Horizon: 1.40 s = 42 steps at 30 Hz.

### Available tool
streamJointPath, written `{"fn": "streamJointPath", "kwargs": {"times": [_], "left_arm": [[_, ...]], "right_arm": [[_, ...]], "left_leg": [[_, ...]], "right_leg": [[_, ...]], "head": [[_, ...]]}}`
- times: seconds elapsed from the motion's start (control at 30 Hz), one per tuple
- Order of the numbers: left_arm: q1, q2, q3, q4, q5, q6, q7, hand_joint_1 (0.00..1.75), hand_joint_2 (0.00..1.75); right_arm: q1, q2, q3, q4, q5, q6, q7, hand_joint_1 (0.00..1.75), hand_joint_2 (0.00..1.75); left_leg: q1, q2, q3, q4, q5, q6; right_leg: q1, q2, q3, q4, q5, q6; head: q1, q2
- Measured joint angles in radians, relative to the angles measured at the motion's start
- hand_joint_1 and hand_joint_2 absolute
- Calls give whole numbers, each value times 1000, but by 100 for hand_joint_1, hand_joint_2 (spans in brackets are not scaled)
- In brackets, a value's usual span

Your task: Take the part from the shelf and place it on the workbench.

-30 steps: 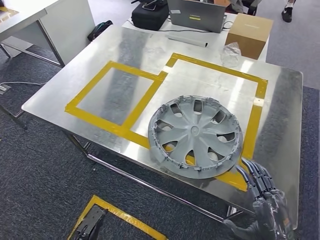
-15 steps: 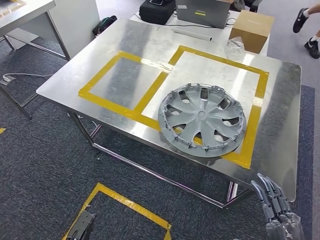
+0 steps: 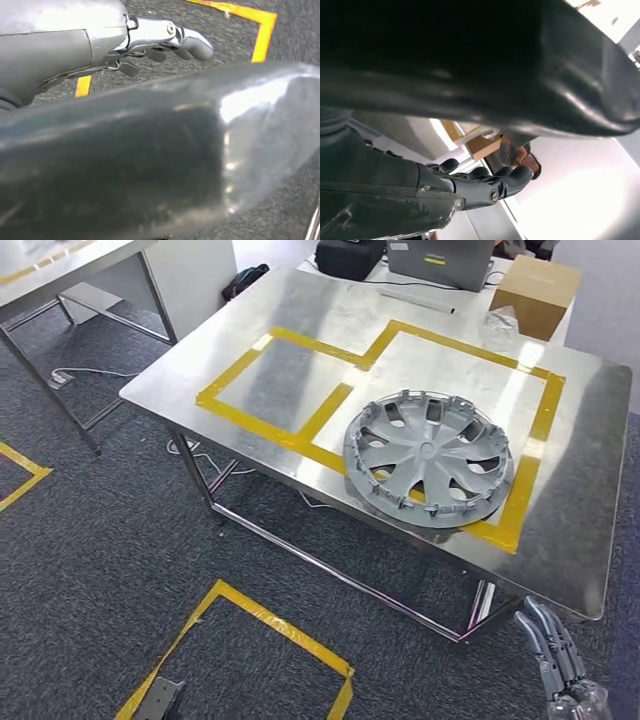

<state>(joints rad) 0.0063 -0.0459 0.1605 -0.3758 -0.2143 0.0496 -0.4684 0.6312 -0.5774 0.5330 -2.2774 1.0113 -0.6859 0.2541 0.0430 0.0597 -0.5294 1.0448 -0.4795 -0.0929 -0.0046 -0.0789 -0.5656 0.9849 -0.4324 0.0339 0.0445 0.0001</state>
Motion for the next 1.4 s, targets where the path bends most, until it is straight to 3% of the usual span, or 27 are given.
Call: {"fn": "streamJointPath", "kwargs": {"times": [0.07, 0.13, 0.17, 0.23, 0.3, 0.33, 0.37, 0.4, 0.43, 0.5, 0.57, 0.63, 0.67, 0.73, 0.8, 0.83, 0.87, 0.93, 1.0, 1.07, 1.13, 1.17, 1.23, 1.27, 1.33, 1.37, 1.4], "left_arm": [[-3, -9, 3, 0, -1, 0, -1, 0, 0], [2, -8, 8, 1, -1, 2, -1, 0, 0], [6, -6, 12, 1, -1, 3, -2, 0, 0], [11, -2, 21, 1, -1, 9, -2, 0, 0], [14, 0, 30, 1, -1, 15, -2, 0, 0], [16, -1, 34, 2, -1, 17, -3, 0, 0], [19, -2, 38, 4, -1, 19, -5, 0, 0], [23, -3, 43, 6, -1, 22, -8, 0, 0], [26, -5, 48, 9, 0, 24, -12, 0, 0], [28, -11, 56, 14, 0, 29, -20, 0, 0], [30, -17, 63, 19, -1, 33, -28, 0, 0], [38, -19, 71, 23, -5, 36, -33, 0, 0], [44, -19, 74, 24, -8, 38, -35, 0, 0], [53, -19, 79, 26, -10, 41, -35, 0, 0], [55, -19, 81, 26, -11, 42, -35, 0, 0], [56, -19, 83, 26, -13, 43, -34, 0, 0], [57, -19, 85, 26, -16, 44, -31, 0, 0], [65, -19, 91, 24, -26, 44, -19, 0, 0], [73, -23, 98, 16, -39, 41, -1, 0, 0], [83, -30, 105, -4, -54, 34, 21, 0, 0], [104, -39, 115, -39, -75, 23, 55, 0, 0], [120, -44, 121, -64, -90, 15, 76, 0, 0], [154, -61, 135, -125, -126, -2, 114, 0, 0], [168, -71, 143, -157, -146, -10, 130, 0, 0], [188, -91, 160, -211, -184, -25, 150, 0, 0], [196, -101, 169, -232, -201, -31, 158, 0, 0], [204, -110, 178, -251, -216, -36, 162, 0, 0]], "right_arm": [[7, 6, -6, 0, -2, 0, -2, 0, 0], [8, 11, -12, 0, -14, 0, -12, 0, 0], [8, 15, -15, 2, -24, 0, -20, 0, 0], [12, 26, -19, 8, -49, 0, -42, 0, 0], [14, 36, -21, 18, -65, 0, -58, 0, 0], [14, 39, -21, 24, -69, 0, -61, 0, 0], [14, 41, -21, 29, -72, 0, -62, 0, 0], [14, 42, -20, 34, -73, 0, -62, 0, 0], [14, 43, -20, 38, -73, 0, -60, 0, 0], [14, 43, -19, 42, -75, 0, -57, 0, 0], [11, 44, -18, 46, -80, 0, -57, 0, 0], [5, 44, -16, 52, -87, 0, -57, 0, 0], [1, 44, -14, 55, -90, 0, -57, 0, 0], [-4, 44, -12, 61, -93, 0, -58, 0, 0], [-7, 44, -10, 68, -97, 0, -58, 0, 0], [-10, 44, -9, 72, -98, 0, -58, 0, 0], [-14, 45, -8, 75, -100, 0, -57, 0, 0], [-20, 45, -7, 82, -101, 0, -56, 0, 0], [-24, 44, -4, 88, -103, 0, -53, 0, 0], [-32, 43, 2, 93, -106, 0, -48, 0, 0], [-44, 40, 9, 97, -105, 0, -42, 0, 0], [-48, 39, 11, 99, -103, 0, -39, 0, 0], [-47, 38, 14, 101, -97, 0, -34, 0, 0], [-44, 38, 15, 102, -95, 0, -34, 0, 0], [-35, 37, 16, 103, -93, 0, -36, 0, 0], [-31, 37, 15, 103, -93, 0, -38, 0, 0], [-27, 37, 14, 103, -93, 0, -39, 0, 0]], "left_leg": [[1, 22, 23, -56, 1, 7], [-5, 1, 7, -54, 6, 33], [-8, -9, 0, -53, 11, 44], [-16, -29, -20, -54, 27, 69], [-27, -52, -44, -54, 45, 86], [-34, -65, -54, -54, 53, 91], [-40, -78, -63, -54, 61, 95], [-44, -91, -70, -54, 68, 98], [-47, -105, -76, -54, 74, 100], [-47, -130, -88, -55, 88, 100], [-41, -156, -102, -59, 105, 92], [-37, -177, -111, -69, 124, 82], [-39, -168, -115, -69, 121, 79], [-44, -122, -140, -14, 68, 71], [-41, -84, -186, 109, -12, 56], [-37, -77, -201, 165, -33, 47], [-32, -74, -203, 194, -34, 38], [-21, -62, -154, 150, 6, 19], [-14, -21, -63, 23, 35, 5], [-17, 3, -15, -50, 32, 18], [-22, -15, -20, -53, 26, 50], [-23, -23, -23, -54, 27, 63], [-25, -41, -29, -55, 34, 82], [-27, -51, -34, -55, 38, 89], [-34, -75, -43, -55, 46, 100], [-37, -89, -47, -55, 49, 103], [-40, -102, -48, -55, 51, 104]], "right_leg": [[2, -19, -14, 16, 5, 13], [-6, -30, -19, 23, 7, 20], [-11, -18, -24, 33, -9, 22], [-15, 32, -53, 111, -84, 21], [-7, 70, -96, 253, -172, 9], [0, 76, -105, 303, -193, 2], [8, 80, -98, 318, -194, -8], [18, 85, -70, 290, -176, -19], [28, 96, -27, 227, -145, -31], [41, 150, 64, 76, -101, -56], [46, 185, 106, -4, -92, -66], [45, 164, 110, -28, -79, -64], [42, 150, 112, -40, -67, -62], [33, 117, 113, -62, -47, -57], [29, 83, 104, -61, -41, -53], [25, 65, 98, -58, -40, -50], [21, 49, 92, -54, -39, -47], [11, 21, 80, -42, -39, -38], [5, 0, 65, -22, -46, -20], [5, -19, 55, -2, -55, -3], [2, -34, 58, 7, -58, 8], [-2, -25, 57, 14, -65, 13], [-7, 21, 32, 75, -113, 19], [-7, 49, 5, 136, -151, 19], [-5, 73, -52, 268, -209, 15], [-4, 76, -66, 300, -213, 11], [-2, 79, -62, 293, -198, 5]], "head": [[-2, 0], [5, 0], [6, 0], [10, 0], [14, 0], [15, 0], [15, 0], [14, 0], [14, 0], [14, 0], [15, 0], [18, 0], [18, 0], [15, 0], [13, 0], [12, 0], [12, 0], [12, 0], [10, 0], [8, 0], [9, 0], [10, 0], [12, 0], [14, 0], [15, 0], [15, 0], [15, 0]]}}
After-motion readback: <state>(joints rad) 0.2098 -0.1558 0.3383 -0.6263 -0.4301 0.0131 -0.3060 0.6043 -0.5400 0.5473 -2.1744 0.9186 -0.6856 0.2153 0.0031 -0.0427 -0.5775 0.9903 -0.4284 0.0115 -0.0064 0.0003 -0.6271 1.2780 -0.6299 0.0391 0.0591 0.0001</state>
